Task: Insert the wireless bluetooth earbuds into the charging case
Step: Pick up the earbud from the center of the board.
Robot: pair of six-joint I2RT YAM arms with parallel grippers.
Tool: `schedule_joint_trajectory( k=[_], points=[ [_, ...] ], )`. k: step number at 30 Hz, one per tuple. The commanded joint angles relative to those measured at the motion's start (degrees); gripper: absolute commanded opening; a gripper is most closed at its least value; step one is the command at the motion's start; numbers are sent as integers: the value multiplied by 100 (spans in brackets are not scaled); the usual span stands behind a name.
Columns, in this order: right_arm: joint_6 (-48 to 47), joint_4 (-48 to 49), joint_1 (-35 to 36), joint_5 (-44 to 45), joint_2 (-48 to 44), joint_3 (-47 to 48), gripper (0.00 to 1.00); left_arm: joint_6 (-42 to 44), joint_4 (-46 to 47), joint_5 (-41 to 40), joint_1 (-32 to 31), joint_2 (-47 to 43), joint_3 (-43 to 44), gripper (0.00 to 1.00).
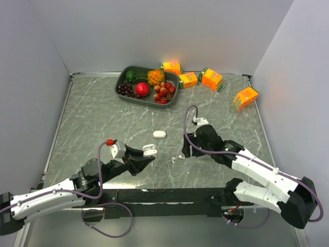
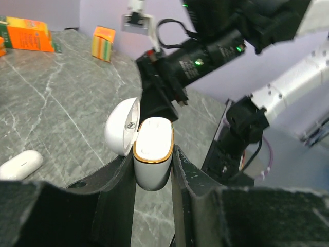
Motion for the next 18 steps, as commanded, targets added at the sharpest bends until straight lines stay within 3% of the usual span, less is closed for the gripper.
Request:
schedule_joint_trajectory(
  k=[1,5,18],
  points=[
    [353,172,41,1,340,-108,71,749,272,-450,-569,-74,-64,1],
    [169,164,138,10,772,41,63,944,-61,-591,-834,57,67,1],
    [-517,50,542,300,2011,674,63,716,-334,-741,-1195,-276,-29,1]
  ],
)
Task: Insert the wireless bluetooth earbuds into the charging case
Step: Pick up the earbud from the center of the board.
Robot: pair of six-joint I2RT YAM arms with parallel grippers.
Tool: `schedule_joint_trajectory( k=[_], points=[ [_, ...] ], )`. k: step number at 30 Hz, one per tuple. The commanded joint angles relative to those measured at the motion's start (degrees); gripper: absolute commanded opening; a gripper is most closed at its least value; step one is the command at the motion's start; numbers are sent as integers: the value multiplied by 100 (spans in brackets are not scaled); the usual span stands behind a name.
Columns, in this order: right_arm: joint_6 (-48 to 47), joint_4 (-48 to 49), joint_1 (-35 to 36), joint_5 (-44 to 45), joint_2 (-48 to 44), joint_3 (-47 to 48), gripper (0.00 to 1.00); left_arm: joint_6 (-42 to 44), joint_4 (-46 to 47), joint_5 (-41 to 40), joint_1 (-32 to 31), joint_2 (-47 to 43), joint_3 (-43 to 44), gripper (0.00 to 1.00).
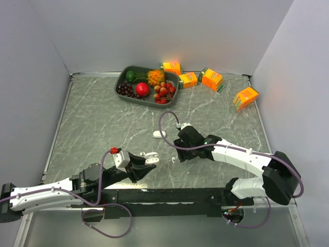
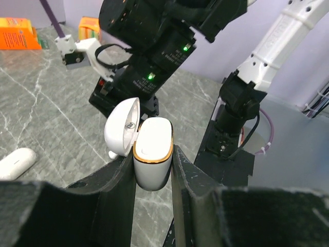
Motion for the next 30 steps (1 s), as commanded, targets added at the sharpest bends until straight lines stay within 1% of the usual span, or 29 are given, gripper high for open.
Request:
schedule_joint_trajectory(
  k=[1,7,10,20,30],
  points=[
    [-240,78,24,184,237,360,62,19,18,-177,-109,-156,39,1],
    [-450,104,33,149,641,518,54,10,26,-204,-196,-77,56,1],
    [-521,87,24,149,773,580,52,-7,35,-239,-232,-112,30,1],
    [-591,201,16,-88,1177,624,54,-34,9,-265,-293,-130,12,1],
    [-547,192,-37,-149,1459,738,52,-87,-35,-300,-311,-95,30,1]
  ],
)
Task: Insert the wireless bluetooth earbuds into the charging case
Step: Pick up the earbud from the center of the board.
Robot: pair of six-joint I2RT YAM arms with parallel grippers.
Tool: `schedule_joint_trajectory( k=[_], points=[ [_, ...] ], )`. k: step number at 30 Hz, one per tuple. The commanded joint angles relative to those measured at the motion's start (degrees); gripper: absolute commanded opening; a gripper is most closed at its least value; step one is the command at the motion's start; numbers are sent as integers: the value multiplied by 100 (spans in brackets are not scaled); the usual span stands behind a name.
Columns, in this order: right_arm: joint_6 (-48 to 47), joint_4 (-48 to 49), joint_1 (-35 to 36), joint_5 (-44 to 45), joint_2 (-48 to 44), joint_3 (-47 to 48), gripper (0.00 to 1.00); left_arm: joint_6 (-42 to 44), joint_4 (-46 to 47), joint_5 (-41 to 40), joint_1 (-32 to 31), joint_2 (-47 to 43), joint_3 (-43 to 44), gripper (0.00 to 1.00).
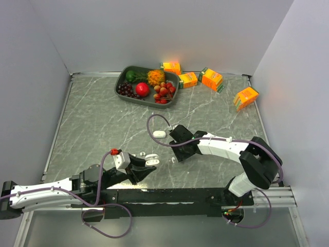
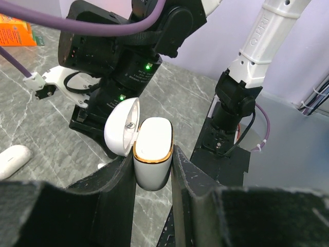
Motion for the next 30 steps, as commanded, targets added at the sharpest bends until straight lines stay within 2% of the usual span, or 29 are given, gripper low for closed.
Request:
schedule_joint_trajectory(
  k=[1,5,8,16,20,22,25,30],
  points=[
    [12,131,-41,-62,108,281,51,-67,48,-101,-53,2,30,1],
    [74,167,-103,-141,205,307,48,-128,56,-101,-53,19,12,1],
    [188,96,-208,-220,337,395,38,-94,74,-101,-44,2,12,1],
    [644,210,-453,-449,302,290,29,-120,83,-110,-53,10,-5,1],
    [1180,438,-848,-1036,161,114,12,-164,109,-145,-62,19,-14,1],
    [1478,632,-1025,-1239,135,61,9,-181,127,-172,-62,19,-31,1],
    [1743,729,-1184,-1319,117,114,10,-199,109,-180,-53,37,-23,1],
    [1744,606,-1219,-1258,266,377,25,-199,83,-198,-53,-7,-23,1]
  ],
)
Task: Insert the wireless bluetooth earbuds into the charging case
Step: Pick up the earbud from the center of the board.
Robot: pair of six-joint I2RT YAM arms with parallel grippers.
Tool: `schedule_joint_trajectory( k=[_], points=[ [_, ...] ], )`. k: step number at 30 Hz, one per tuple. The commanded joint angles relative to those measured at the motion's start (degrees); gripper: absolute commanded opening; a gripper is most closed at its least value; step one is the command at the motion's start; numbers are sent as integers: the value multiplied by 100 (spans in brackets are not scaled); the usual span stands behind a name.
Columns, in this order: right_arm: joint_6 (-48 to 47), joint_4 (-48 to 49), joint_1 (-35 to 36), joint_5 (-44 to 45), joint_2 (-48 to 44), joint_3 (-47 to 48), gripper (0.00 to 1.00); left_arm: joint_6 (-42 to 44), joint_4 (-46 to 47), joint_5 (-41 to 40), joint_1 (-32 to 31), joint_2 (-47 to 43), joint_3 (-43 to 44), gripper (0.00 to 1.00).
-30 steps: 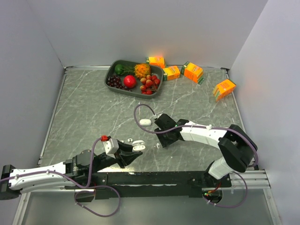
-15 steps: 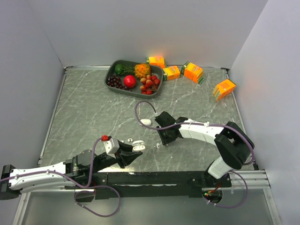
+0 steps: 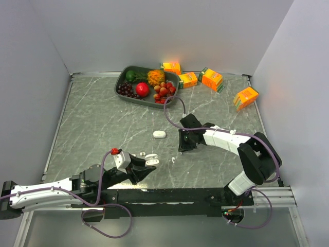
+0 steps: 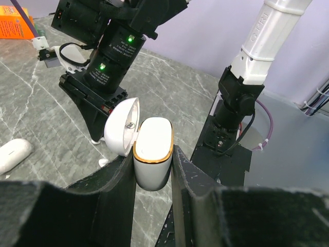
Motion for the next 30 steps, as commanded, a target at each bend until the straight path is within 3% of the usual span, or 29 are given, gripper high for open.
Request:
schedule_joint_trajectory(
  k=[1,7,10,17,30],
  points=[
    [205,86,-6,-110,48,262,30,-107,188,-98,-53,-27,-29,1],
    [170,59,11,-40,-48,87,50,-133,214,-98,-62,-27,-47,1],
    [187,77,3,30,-206,-63,54,-142,223,-89,-62,-9,-47,1],
    [38,-134,46,162,-277,130,56,-107,276,-98,-62,17,-38,1],
    [-524,-503,337,514,426,737,52,-151,170,-115,-62,-27,-12,1]
  ],
)
